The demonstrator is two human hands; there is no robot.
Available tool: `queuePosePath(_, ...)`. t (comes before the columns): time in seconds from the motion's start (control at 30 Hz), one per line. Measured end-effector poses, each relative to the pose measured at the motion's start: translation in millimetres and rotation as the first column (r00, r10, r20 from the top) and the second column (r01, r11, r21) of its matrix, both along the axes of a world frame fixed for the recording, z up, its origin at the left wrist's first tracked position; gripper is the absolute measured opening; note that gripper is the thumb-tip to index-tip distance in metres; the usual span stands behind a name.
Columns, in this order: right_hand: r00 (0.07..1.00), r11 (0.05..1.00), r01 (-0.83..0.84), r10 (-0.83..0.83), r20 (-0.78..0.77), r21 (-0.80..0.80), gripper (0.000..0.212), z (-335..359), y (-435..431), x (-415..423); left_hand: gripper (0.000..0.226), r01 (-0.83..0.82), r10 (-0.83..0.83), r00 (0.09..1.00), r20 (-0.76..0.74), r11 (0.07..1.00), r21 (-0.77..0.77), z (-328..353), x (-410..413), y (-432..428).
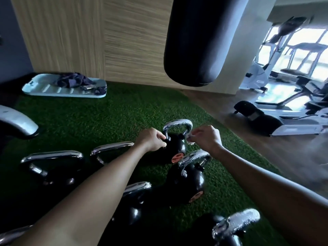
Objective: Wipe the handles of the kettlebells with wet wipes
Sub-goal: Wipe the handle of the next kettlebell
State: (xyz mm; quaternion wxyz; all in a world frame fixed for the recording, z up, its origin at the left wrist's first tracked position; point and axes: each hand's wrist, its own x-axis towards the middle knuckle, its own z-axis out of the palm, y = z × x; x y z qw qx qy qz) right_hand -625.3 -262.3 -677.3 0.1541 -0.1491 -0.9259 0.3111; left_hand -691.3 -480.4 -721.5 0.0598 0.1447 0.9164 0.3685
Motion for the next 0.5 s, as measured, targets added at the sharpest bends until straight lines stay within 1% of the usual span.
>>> queuePosePath(0.1, 0.999, 0.998, -0.04, 0.038, -0.034, -0.051, 0.018, -22.1, 22.6, -30.4, 0.027, -0.102, 0.104, 0.994, -0.028, 0.993, 0.058, -15.2, -16.8, 30.6)
queuePosePath(0.2, 0.994, 0.993, -0.086, 0.079, -0.081, -0.082, 0.017, -36.4, 41.9, -60.6, 0.031, -0.213, 0.22, 0.973, -0.063, 0.972, 0.103, -28.2, -39.2, 54.9)
queuePosePath(0.3, 0.989, 0.988, -0.126, 0.118, -0.085, -0.092, 0.014, -43.0, 57.3, -85.0, 0.035, -0.308, 0.32, 0.943, -0.091, 0.943, 0.129, -35.1, -61.6, 71.8)
queuePosePath(0.37, 0.987, 0.983, -0.138, 0.126, -0.097, -0.12, 0.013, -45.1, 66.0, -96.5, 0.04, -0.33, 0.341, 0.932, -0.123, 0.939, 0.101, -34.7, -71.1, 82.0)
queuePosePath(0.5, 0.988, 0.973, -0.129, 0.111, -0.103, -0.194, 0.014, -52.9, 82.7, -109.7, 0.054, -0.34, 0.327, 0.931, -0.164, 0.938, -0.061, -24.5, -80.9, 104.9)
